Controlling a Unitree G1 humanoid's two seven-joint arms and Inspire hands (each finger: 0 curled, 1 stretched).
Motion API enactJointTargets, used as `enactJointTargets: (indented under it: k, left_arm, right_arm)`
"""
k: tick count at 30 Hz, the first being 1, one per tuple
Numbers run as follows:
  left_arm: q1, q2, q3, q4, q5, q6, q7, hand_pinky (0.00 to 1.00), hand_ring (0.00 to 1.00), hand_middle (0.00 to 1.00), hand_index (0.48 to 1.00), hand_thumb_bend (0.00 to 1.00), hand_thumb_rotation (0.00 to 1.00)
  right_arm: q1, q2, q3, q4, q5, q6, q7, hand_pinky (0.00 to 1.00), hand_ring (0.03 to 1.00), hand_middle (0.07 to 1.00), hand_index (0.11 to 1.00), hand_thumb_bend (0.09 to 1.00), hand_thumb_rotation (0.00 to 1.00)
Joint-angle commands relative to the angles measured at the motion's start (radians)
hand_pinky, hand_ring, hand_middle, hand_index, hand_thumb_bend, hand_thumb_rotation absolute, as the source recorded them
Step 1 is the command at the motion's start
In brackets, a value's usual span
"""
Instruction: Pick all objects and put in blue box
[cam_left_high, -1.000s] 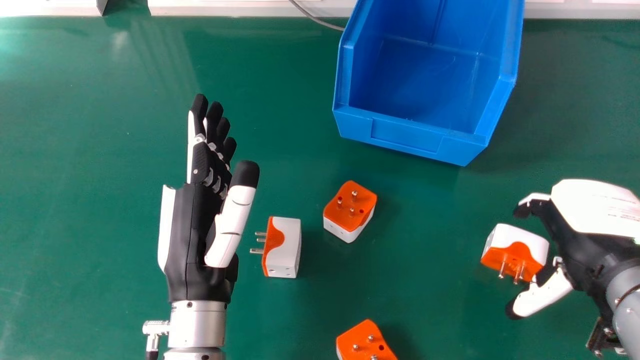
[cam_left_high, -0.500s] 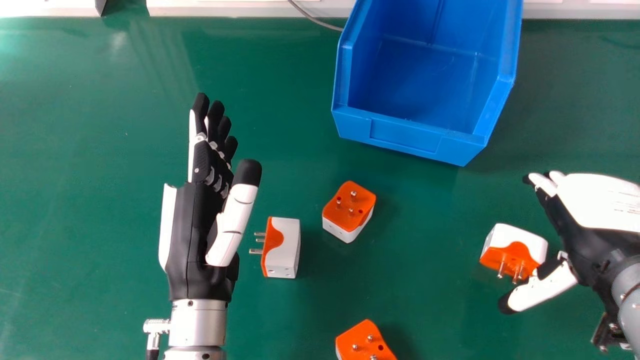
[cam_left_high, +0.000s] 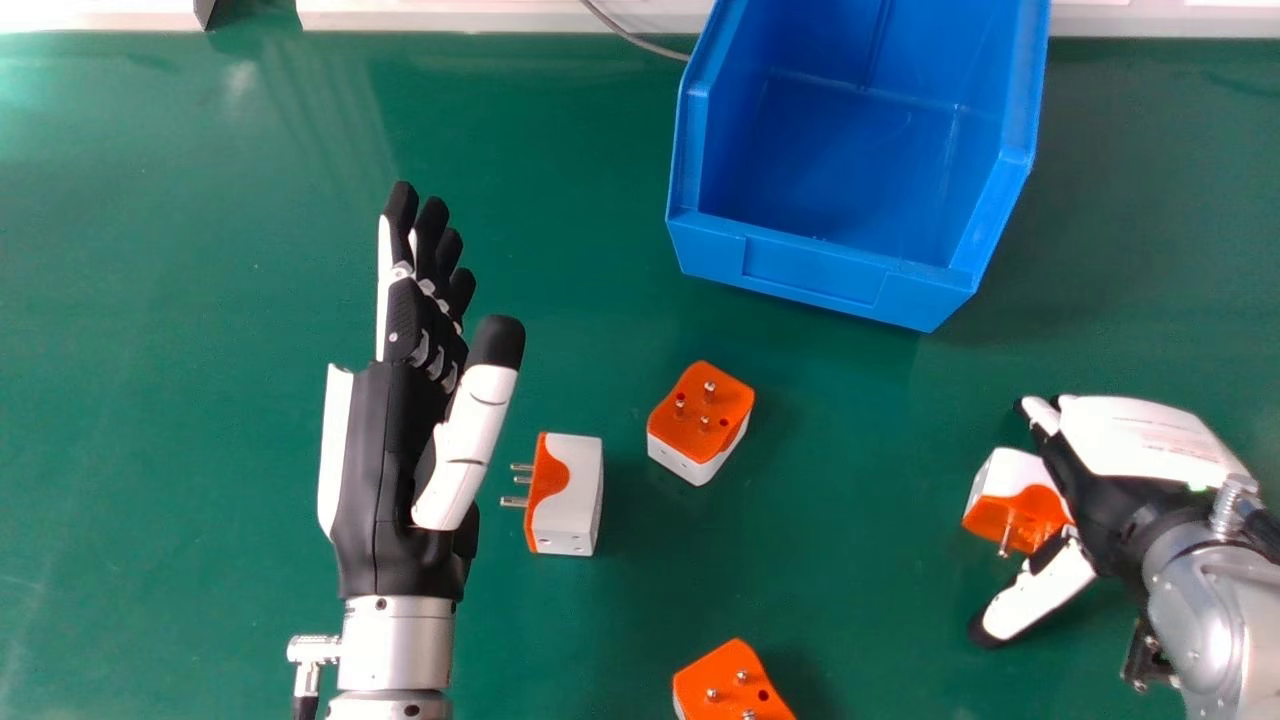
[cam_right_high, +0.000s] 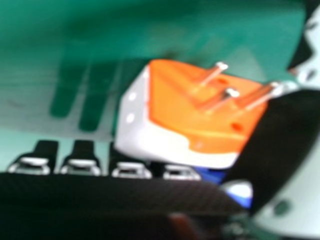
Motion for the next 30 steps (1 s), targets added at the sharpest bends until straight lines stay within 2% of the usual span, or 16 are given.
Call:
enactJointTargets:
  k: [1, 4, 9, 10, 12, 13, 15, 16, 19, 20, 23, 24, 28, 29, 30]
  left_arm:
    - [0.009, -0.017, -0.009, -0.031, 0.002, -0.009, -0.005, 1.0, 1.0, 1.0, 1.0, 0.72, 0.71]
    - [0.014, -0.017, -0.009, -0.036, 0.003, -0.006, -0.005, 1.0, 1.0, 1.0, 1.0, 0.72, 0.71]
    - [0.019, -0.015, -0.01, -0.042, -0.006, -0.001, -0.01, 1.0, 1.0, 1.0, 1.0, 0.73, 0.7]
    - [0.02, -0.015, -0.009, -0.042, -0.006, -0.001, -0.01, 1.0, 1.0, 1.0, 1.0, 0.73, 0.7]
    - [0.02, -0.015, -0.009, -0.042, -0.005, -0.001, -0.01, 1.0, 1.0, 1.0, 1.0, 0.73, 0.7]
    - [0.02, -0.015, -0.009, -0.042, -0.006, -0.001, -0.01, 1.0, 1.0, 1.0, 1.0, 0.73, 0.7]
    - [0.02, -0.015, -0.009, -0.043, -0.006, -0.001, -0.01, 1.0, 1.0, 1.0, 1.0, 0.73, 0.7]
    - [0.02, -0.015, -0.008, -0.043, -0.004, -0.001, -0.009, 1.0, 1.0, 1.0, 1.0, 0.73, 0.7]
    - [0.018, -0.014, -0.006, -0.039, 0.0, -0.005, -0.006, 1.0, 1.0, 1.0, 1.0, 0.73, 0.7]
    - [0.018, -0.014, -0.005, -0.037, -0.001, -0.007, -0.006, 1.0, 1.0, 1.0, 1.0, 0.73, 0.7]
    - [0.016, -0.016, -0.003, -0.034, 0.001, -0.007, -0.002, 1.0, 1.0, 1.0, 1.0, 0.73, 0.7]
    - [0.016, -0.016, -0.003, -0.034, 0.003, -0.005, 0.0, 1.0, 1.0, 1.0, 1.0, 0.73, 0.7]
    - [0.014, -0.015, -0.004, -0.031, -0.003, -0.005, -0.006, 1.0, 1.0, 1.0, 1.0, 0.73, 0.7]
    - [0.014, -0.015, -0.003, -0.031, -0.003, -0.005, -0.006, 1.0, 1.0, 1.0, 1.0, 0.73, 0.7]
    - [0.013, -0.016, -0.002, -0.03, -0.002, -0.005, -0.004, 1.0, 1.0, 1.0, 1.0, 0.73, 0.7]
  right_arm:
    - [-0.012, -0.012, 0.003, 0.03, 0.034, -0.018, -0.048, 1.0, 0.999, 0.999, 0.971, 1.0, 0.24]
    - [-0.024, -0.018, 0.007, 0.069, 0.068, -0.031, -0.1, 0.99, 0.996, 0.996, 0.969, 1.0, 0.21]
    - [-0.017, -0.02, -0.007, 0.101, 0.138, -0.072, -0.206, 0.97, 0.983, 0.986, 0.963, 1.0, 0.19]
    - [-0.016, -0.018, -0.011, 0.101, 0.154, -0.07, -0.211, 0.92, 0.962, 0.97, 0.951, 1.0, 0.16]
    - [-0.012, -0.021, -0.017, 0.093, 0.183, -0.071, -0.219, 0.92, 0.962, 0.97, 0.951, 1.0, 0.16]
    - [-0.01, -0.025, -0.02, 0.091, 0.198, -0.079, -0.227, 0.85, 0.917, 0.942, 0.932, 0.986, 0.13]
    - [-0.01, -0.03, -0.021, 0.091, 0.221, -0.087, -0.238, 0.85, 0.917, 0.942, 0.932, 0.986, 0.13]
    - [-0.011, -0.03, -0.019, 0.092, 0.226, -0.084, -0.247, 0.77, 0.833, 0.891, 0.9, 0.96, 0.11]
    - [-0.007, -0.028, -0.018, 0.097, 0.232, -0.09, -0.311, 0.77, 0.833, 0.891, 0.9, 0.96, 0.11]
    - [-0.003, -0.029, -0.016, 0.098, 0.231, -0.094, -0.331, 0.67, 0.748, 0.818, 0.858, 0.873, 0.08]
    - [0.007, -0.022, -0.021, 0.09, 0.235, -0.099, -0.381, 0.67, 0.748, 0.818, 0.858, 0.873, 0.08]
    - [0.01, -0.02, -0.025, 0.088, 0.242, -0.106, -0.395, 0.6, 0.676, 0.751, 0.791, 0.801, 0.07]
    - [0.024, -0.026, -0.034, 0.077, 0.269, -0.136, -0.446, 0.6, 0.676, 0.751, 0.791, 0.801, 0.07]
    - [0.027, -0.029, -0.034, 0.074, 0.272, -0.142, -0.456, 0.53, 0.619, 0.696, 0.735, 0.744, 0.05]
    - [0.029, -0.033, -0.034, 0.07, 0.276, -0.15, -0.467, 0.53, 0.619, 0.696, 0.735, 0.744, 0.05]
